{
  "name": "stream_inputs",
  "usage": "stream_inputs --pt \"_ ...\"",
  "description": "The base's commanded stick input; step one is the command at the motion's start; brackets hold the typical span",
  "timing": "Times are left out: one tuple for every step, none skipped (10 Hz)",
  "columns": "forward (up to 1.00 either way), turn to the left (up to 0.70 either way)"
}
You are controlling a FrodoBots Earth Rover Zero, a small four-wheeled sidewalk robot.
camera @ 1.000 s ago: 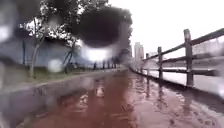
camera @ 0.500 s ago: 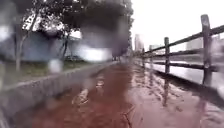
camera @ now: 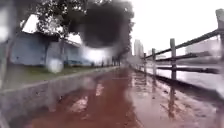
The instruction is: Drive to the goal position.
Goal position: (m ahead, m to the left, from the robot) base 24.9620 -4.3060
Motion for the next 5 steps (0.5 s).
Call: stream_inputs --pt "1.00 0.01" --pt "1.00 0.01" --pt "1.00 0.01" --pt "1.00 0.01" --pt "1.00 0.01"
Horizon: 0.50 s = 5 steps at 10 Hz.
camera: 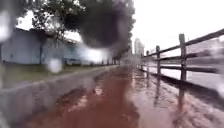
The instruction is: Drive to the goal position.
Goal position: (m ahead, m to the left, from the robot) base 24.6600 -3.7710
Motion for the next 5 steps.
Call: stream_inputs --pt "1.00 0.01" --pt "1.00 0.00" --pt "1.00 -0.10" --pt "1.00 -0.15" --pt "1.00 -0.02"
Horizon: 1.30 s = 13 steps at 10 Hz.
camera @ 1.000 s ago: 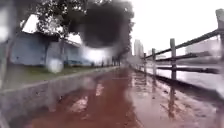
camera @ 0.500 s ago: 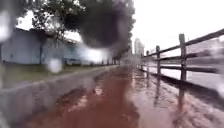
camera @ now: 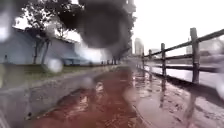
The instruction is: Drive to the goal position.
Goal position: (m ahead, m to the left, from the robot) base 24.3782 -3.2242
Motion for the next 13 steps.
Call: stream_inputs --pt "1.00 0.01" --pt "1.00 0.01" --pt "1.00 0.01" --pt "1.00 0.04" --pt "1.00 0.07" --pt "1.00 0.08" --pt "1.00 0.09" --pt "1.00 0.01" --pt "1.00 0.01" --pt "1.00 0.01" --pt "1.00 0.01" --pt "1.00 0.01" --pt "1.00 0.01"
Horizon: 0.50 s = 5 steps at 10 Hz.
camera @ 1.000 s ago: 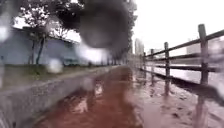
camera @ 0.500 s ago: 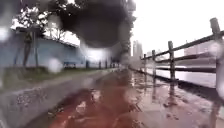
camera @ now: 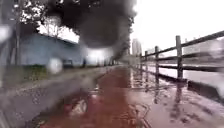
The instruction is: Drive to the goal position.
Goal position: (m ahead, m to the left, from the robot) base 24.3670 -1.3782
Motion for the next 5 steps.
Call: stream_inputs --pt "1.00 0.01" --pt "1.00 0.01" --pt "1.00 0.01" --pt "1.00 0.01" --pt "1.00 0.01"
